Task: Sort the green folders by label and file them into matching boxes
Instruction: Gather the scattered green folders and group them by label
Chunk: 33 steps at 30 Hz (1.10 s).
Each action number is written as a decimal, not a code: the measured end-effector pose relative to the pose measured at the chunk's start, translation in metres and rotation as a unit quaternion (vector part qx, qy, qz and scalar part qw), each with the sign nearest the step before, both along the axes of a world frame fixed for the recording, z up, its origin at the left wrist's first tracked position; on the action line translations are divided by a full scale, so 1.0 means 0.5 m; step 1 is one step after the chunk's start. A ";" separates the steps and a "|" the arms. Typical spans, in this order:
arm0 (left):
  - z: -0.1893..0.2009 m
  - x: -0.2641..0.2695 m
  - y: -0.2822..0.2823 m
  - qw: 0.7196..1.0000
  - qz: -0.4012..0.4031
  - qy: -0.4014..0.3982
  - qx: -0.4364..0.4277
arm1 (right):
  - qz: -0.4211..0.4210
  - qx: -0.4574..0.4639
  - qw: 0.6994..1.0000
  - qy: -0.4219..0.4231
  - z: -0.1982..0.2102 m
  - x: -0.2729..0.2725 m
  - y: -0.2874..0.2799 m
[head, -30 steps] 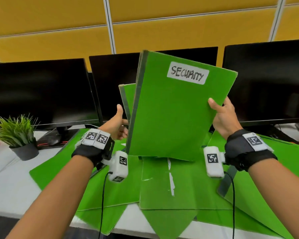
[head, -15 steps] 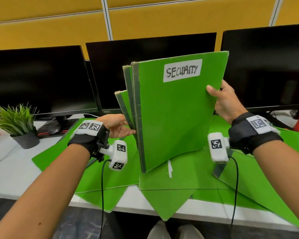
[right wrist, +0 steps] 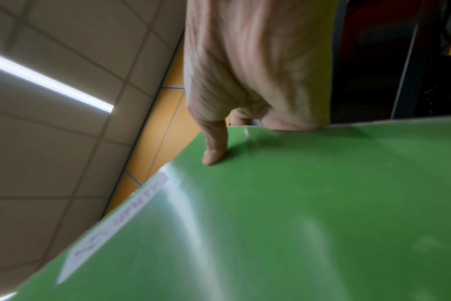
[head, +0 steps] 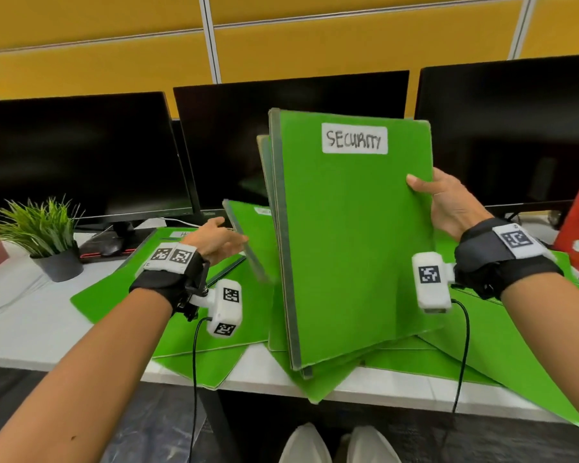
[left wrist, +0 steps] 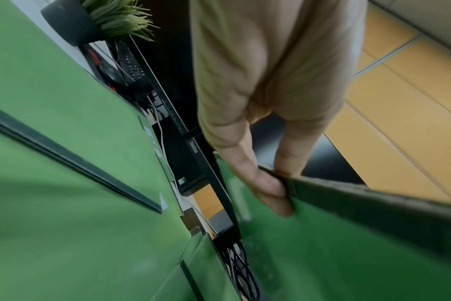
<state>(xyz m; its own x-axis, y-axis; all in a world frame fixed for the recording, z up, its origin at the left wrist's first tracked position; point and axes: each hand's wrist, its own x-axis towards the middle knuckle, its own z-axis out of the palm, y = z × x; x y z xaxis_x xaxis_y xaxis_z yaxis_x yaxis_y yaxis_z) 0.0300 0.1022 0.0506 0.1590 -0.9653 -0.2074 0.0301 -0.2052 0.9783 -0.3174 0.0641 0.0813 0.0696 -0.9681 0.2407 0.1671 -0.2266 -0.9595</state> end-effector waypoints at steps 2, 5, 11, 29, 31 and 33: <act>-0.013 -0.003 0.010 0.996 -0.029 -0.090 0.000 | -0.019 0.038 0.999 0.012 -0.017 -0.003 -0.005; -0.031 -0.006 0.017 0.992 -0.072 -0.100 -0.028 | -0.052 0.082 0.995 0.027 -0.042 0.006 -0.007; -0.011 -0.053 0.046 0.983 -0.098 -0.056 -0.148 | -0.091 0.061 0.994 -0.020 -0.053 0.032 -0.005; -0.029 -0.175 -0.046 0.959 -0.015 -0.152 -0.237 | -0.100 -0.062 0.993 0.009 -0.080 0.008 0.025; -0.016 -0.191 -0.053 0.949 0.008 -0.200 -0.243 | -0.111 -0.093 0.989 0.004 -0.065 -0.003 0.029; -0.006 -0.224 -0.060 0.938 0.045 -0.244 -0.244 | -0.127 -0.126 0.984 -0.006 -0.038 -0.022 0.032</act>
<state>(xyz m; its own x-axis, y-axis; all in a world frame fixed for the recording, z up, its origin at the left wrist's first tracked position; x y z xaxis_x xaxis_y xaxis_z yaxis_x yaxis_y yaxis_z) -0.0821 0.0722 0.0475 0.2060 -0.9045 0.3734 -0.4495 0.2514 0.8571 -0.3285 0.0802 0.0623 -0.1708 -0.8634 0.4747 0.0858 -0.4930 -0.8658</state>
